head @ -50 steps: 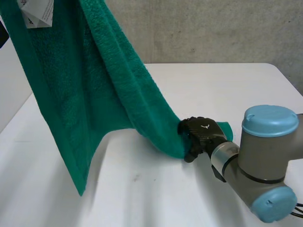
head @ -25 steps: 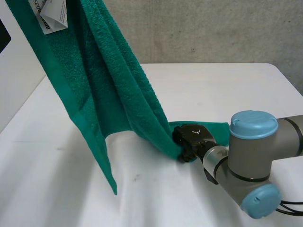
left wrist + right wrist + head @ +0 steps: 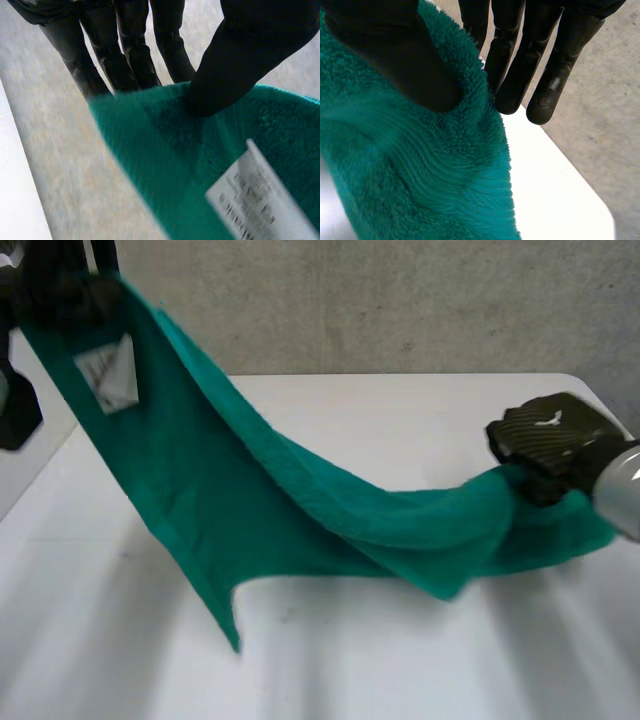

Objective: Fold the towel.

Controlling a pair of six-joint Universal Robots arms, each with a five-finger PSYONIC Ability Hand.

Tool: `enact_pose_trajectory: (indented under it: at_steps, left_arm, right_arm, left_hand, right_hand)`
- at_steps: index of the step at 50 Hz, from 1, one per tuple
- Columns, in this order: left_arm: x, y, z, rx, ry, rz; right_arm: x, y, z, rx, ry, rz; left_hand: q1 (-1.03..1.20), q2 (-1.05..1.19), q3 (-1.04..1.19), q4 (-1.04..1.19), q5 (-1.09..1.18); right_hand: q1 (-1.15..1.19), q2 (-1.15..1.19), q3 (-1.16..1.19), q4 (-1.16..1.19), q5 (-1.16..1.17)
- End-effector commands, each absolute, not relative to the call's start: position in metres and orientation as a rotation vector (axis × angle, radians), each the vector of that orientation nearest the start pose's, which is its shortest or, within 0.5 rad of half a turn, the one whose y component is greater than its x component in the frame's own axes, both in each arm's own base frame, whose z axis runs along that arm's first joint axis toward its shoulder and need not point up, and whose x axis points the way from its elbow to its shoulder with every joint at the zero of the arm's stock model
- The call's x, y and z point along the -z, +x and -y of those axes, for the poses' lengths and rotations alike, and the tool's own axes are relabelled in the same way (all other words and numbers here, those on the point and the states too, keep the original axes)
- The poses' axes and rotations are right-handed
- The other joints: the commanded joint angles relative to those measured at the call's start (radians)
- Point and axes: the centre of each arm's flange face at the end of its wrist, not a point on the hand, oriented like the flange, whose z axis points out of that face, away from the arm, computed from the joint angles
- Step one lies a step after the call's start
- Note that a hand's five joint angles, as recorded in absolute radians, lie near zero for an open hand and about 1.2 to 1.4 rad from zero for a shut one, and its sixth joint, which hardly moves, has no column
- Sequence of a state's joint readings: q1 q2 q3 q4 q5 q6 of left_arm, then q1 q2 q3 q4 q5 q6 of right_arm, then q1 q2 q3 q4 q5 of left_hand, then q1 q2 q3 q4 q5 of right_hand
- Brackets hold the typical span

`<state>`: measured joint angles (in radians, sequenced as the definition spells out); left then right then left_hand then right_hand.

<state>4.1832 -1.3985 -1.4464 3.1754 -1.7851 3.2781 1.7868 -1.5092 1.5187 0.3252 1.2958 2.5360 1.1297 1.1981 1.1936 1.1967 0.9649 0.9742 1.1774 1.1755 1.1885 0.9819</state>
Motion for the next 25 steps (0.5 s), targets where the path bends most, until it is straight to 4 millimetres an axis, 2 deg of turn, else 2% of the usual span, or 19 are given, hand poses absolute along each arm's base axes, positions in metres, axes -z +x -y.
enact_pose_trajectory:
  at_steps: [1,4,5,6,10,16,17,21,25]
  left_arm:
    - [-0.355,-0.237,0.183,2.539,0.460,-2.088]
    - [-0.335,-0.240,0.186,2.484,0.500,-2.164]
    - [-0.329,-0.241,0.187,2.465,0.508,-2.191]
    - [-0.314,-0.246,0.192,2.421,0.519,-2.248]
    - [-0.283,-0.254,0.202,2.313,0.540,-2.360]
    - [-0.255,-0.261,0.219,2.207,0.558,-2.427]
    - [-0.252,-0.261,0.222,2.198,0.556,-2.431]
    - [-0.243,-0.265,0.238,2.188,0.535,-2.425]
    - [-0.236,-0.262,0.252,2.162,0.501,-2.423]
  right_arm:
    - [-0.319,0.203,0.237,1.791,-1.370,-2.253]
    - [-0.320,0.206,0.242,1.801,-1.410,-2.221]
    - [-0.311,0.208,0.252,1.756,-1.431,-2.229]
    - [-0.302,0.209,0.259,1.716,-1.439,-2.243]
    - [-0.263,0.219,0.289,1.569,-1.485,-2.293]
    - [-0.225,0.237,0.321,1.502,-1.569,-2.342]
    - [-0.214,0.240,0.332,1.502,-1.597,-2.357]
    - [-0.195,0.250,0.357,1.586,-1.638,-2.357]
    - [-0.190,0.258,0.373,1.729,-1.612,-2.308]
  left_hand:
    - [0.267,0.198,0.203,0.200,0.257]
    - [0.267,0.198,0.203,0.200,0.257]
    - [0.267,0.198,0.203,0.200,0.257]
    - [0.267,0.198,0.203,0.200,0.257]
    - [0.267,0.198,0.203,0.200,0.257]
    - [0.267,0.198,0.203,0.200,0.257]
    - [0.267,0.198,0.203,0.200,0.257]
    - [0.267,0.198,0.203,0.200,0.257]
    - [0.267,0.198,0.203,0.200,0.257]
  right_hand:
    - [0.422,0.219,0.221,0.208,0.240]
    - [0.422,0.219,0.221,0.208,0.240]
    - [0.422,0.219,0.221,0.208,0.240]
    - [0.422,0.219,0.221,0.208,0.240]
    - [0.422,0.219,0.221,0.208,0.240]
    - [0.422,0.219,0.221,0.208,0.240]
    - [0.422,0.219,0.221,0.208,0.240]
    - [0.422,0.219,0.221,0.208,0.240]
    - [0.422,0.219,0.221,0.208,0.240]
